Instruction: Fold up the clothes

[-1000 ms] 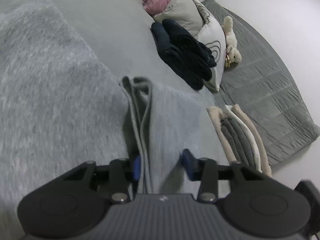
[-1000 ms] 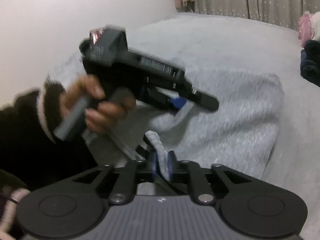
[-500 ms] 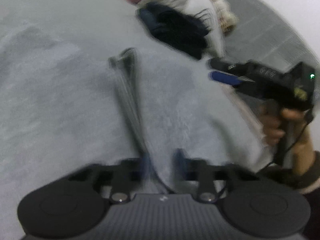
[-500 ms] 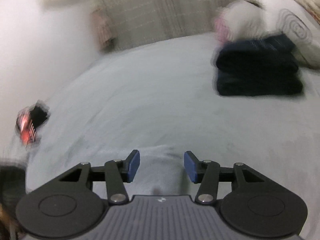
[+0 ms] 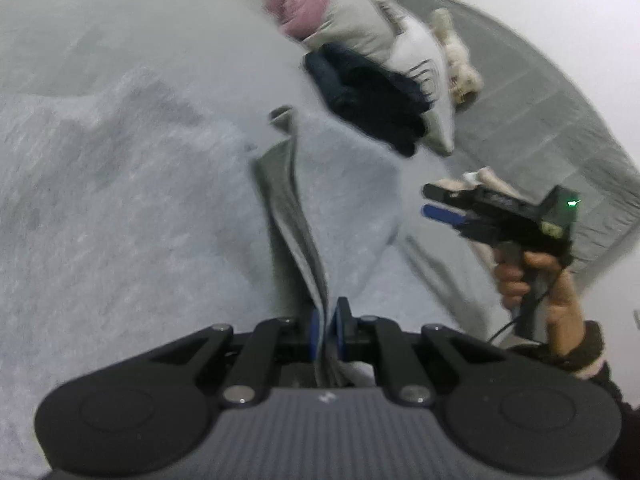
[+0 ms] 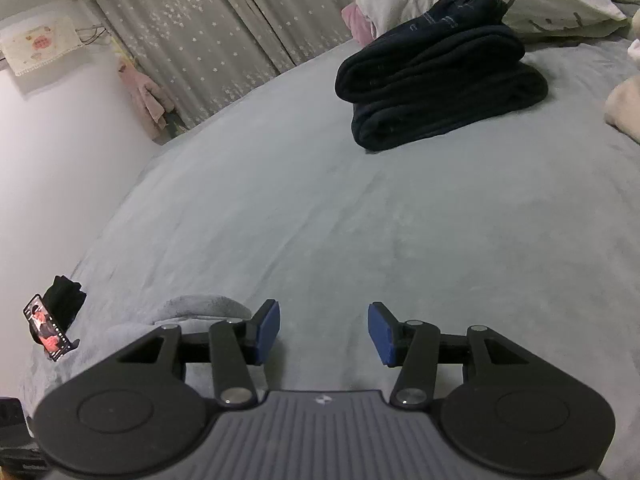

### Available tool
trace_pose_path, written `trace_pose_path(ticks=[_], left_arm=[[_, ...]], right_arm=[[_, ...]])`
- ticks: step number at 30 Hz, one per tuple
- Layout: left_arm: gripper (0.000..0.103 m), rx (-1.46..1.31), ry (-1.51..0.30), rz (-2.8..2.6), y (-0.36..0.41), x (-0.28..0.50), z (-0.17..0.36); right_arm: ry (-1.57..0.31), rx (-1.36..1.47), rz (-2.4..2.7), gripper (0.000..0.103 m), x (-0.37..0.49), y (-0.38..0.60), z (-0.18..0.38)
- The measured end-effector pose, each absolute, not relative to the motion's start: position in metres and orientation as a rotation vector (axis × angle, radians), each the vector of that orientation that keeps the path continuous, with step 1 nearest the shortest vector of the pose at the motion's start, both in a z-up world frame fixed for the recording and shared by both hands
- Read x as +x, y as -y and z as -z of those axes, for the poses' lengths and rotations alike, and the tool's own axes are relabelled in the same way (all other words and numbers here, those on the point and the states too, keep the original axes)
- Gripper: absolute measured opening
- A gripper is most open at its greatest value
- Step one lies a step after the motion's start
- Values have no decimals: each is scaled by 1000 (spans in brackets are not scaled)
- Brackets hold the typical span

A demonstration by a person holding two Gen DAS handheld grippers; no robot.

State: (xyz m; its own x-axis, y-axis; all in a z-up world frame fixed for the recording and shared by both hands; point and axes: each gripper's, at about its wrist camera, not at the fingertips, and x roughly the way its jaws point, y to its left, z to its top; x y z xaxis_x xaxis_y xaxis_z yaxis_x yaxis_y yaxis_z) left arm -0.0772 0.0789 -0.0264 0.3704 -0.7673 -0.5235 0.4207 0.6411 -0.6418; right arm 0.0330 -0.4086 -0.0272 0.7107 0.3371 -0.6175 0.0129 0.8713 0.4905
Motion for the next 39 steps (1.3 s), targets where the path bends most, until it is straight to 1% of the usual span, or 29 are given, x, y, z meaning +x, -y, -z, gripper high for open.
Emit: trace_pose_path(ticks=[3, 8, 11, 13, 14, 15, 16, 17, 18, 21, 25, 26, 29, 32, 36, 39], left_arm=[[7, -462, -858, 873, -55, -75, 18], [7, -459, -801, 991, 10, -65, 5], [7, -472, -782, 1083, 62, -57, 2], [10, -488, -789, 1141, 98, -55, 9], [21, -495, -796, 1166, 109, -56, 13], [44, -498, -814, 1195, 117, -59, 18], [53, -492, -838, 1216, 125, -62, 24], [68, -476, -847, 1213, 128, -64, 27], [72, -449, -839, 1198, 126, -66, 28], [76, -427, -828, 1115, 106, -63, 33], [78, -514, -858, 939, 55, -45, 41], [78, -516, -861, 905, 46, -42, 43], [78, -506, -893, 814, 32, -33, 54], [78, -505, -932, 790, 29, -28, 65], [77, -523, -942, 817, 17, -23, 66], [77, -550, -949, 841, 8, -19, 68]], right_arm=[[-740, 509, -218, 48, 27, 408, 22], [-707, 539, -164, 49, 13, 425, 13], [-685, 543, -123, 49, 6, 437, 7], [-657, 535, -92, 49, -2, 446, 1], [-643, 531, -77, 49, -6, 450, -3], [-619, 524, -49, 50, -12, 458, -8], [-609, 522, -37, 51, -15, 462, -10], [-604, 521, -29, 52, -17, 465, -12], [-595, 520, -16, 53, -20, 469, -14], [-568, 503, 4, 54, -27, 476, -21], [-537, 442, -45, 56, -17, 465, -31], [-538, 436, -54, 57, -14, 464, -31], [-595, 310, -235, 61, 17, 425, -21], [-655, 181, -363, 61, 35, 393, -6], [-745, -180, -525, 61, 57, 339, 25], [-775, -223, -564, 61, 66, 328, 36]])
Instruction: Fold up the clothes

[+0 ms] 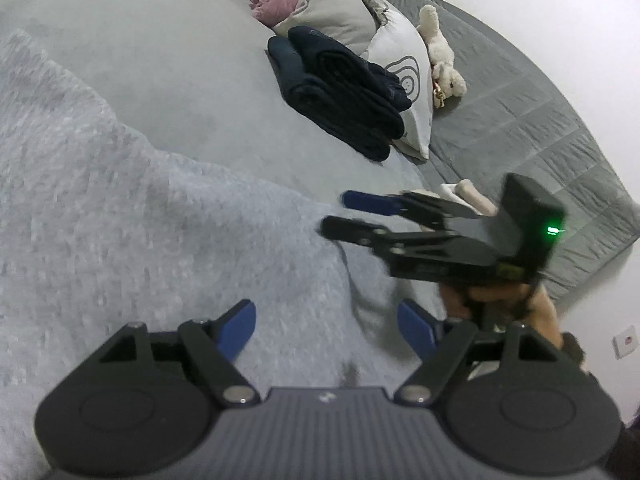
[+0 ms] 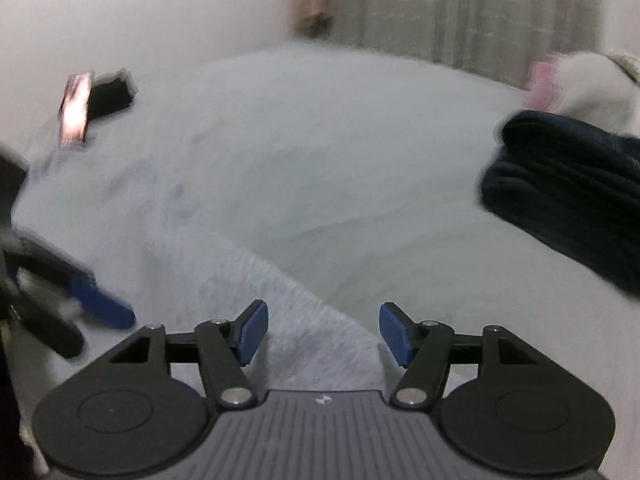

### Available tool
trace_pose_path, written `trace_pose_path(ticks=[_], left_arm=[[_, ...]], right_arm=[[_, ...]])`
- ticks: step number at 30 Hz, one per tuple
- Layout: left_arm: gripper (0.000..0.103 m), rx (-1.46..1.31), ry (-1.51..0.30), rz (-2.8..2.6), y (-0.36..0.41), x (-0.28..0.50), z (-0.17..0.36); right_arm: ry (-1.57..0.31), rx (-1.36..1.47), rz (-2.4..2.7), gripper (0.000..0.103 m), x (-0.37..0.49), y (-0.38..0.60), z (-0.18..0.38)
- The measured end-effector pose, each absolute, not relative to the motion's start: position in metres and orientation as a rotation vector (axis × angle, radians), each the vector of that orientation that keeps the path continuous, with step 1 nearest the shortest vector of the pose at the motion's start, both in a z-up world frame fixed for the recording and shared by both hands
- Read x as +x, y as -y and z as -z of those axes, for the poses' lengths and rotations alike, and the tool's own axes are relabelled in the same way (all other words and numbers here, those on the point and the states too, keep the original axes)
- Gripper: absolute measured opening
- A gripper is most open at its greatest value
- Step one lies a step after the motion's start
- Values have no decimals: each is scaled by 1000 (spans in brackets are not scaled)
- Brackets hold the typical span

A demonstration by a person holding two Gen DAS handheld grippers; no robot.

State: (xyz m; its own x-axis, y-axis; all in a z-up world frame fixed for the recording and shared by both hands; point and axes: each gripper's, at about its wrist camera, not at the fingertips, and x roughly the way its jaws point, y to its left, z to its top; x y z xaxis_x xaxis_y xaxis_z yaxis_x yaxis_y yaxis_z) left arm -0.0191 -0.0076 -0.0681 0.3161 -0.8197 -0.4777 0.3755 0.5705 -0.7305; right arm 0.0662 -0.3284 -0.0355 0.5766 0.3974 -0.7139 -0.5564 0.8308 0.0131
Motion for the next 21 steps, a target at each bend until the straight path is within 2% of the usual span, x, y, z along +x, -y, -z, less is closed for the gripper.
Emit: trace_pose_path(ticks=[2, 4, 5, 6, 14, 21], left_arm=[[77, -567, -956, 854, 7, -18, 67], [78, -581, -960, 865, 7, -18, 67], [78, -587, -961, 868, 5, -18, 67], [78, -593, -962, 873, 4, -18, 66], [79, -636, -966, 884, -8, -18, 68], [86, -662, -933, 915, -9, -22, 56]], right_arm=[[-797, -188, -585, 59, 74, 327, 42], [-815, -135, -616, 35, 78, 329, 46], [-802, -121, -625, 15, 78, 332, 46], [-785, -108, -632, 7, 77, 334, 45], [-643, -136, -694, 3, 37, 342, 20], [-605, -309, -846, 3, -34, 307, 13]])
